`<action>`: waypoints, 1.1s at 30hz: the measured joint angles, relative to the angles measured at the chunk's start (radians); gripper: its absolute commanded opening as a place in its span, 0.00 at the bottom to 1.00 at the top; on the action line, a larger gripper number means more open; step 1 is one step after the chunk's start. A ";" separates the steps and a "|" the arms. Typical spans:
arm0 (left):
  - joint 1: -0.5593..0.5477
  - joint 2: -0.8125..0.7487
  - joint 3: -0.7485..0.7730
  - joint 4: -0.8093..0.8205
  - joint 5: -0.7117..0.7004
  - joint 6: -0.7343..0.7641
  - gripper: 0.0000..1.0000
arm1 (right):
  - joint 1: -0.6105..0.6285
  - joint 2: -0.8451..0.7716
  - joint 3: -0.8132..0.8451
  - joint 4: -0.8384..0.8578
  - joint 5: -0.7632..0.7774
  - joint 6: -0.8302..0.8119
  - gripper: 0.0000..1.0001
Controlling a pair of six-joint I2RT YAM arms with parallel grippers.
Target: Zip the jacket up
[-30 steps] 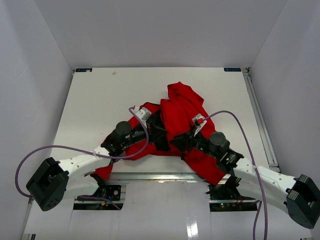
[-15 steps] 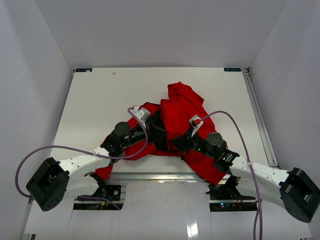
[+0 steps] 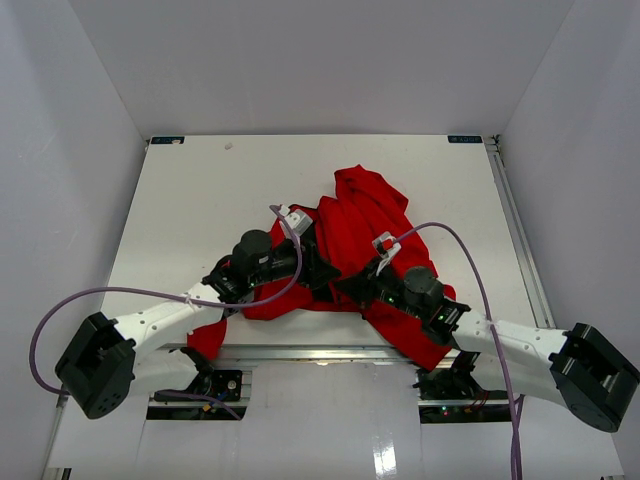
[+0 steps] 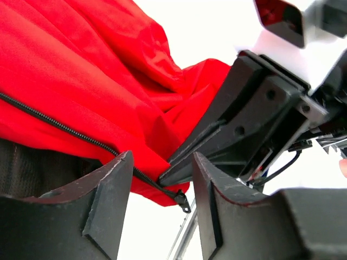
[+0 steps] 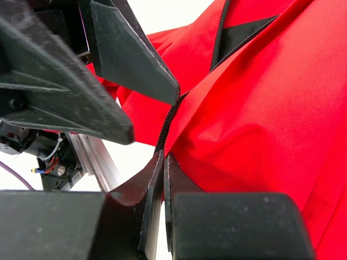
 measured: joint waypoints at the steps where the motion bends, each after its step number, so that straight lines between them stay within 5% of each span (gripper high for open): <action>1: 0.000 0.007 0.011 -0.020 -0.003 -0.002 0.53 | 0.007 0.006 0.002 0.000 0.010 0.000 0.08; 14: 0.000 0.043 0.042 -0.237 -0.160 -0.051 0.51 | 0.090 0.025 0.038 -0.046 0.189 -0.038 0.08; 26: 0.000 0.049 0.014 -0.215 -0.173 -0.103 0.54 | 0.132 0.073 0.063 -0.053 0.265 -0.059 0.08; 28: 0.000 0.067 0.007 -0.194 -0.169 -0.113 0.47 | 0.138 0.083 0.064 -0.056 0.277 -0.063 0.08; 33: 0.000 0.119 0.006 -0.146 -0.133 -0.129 0.10 | 0.144 0.096 0.065 -0.071 0.292 -0.072 0.11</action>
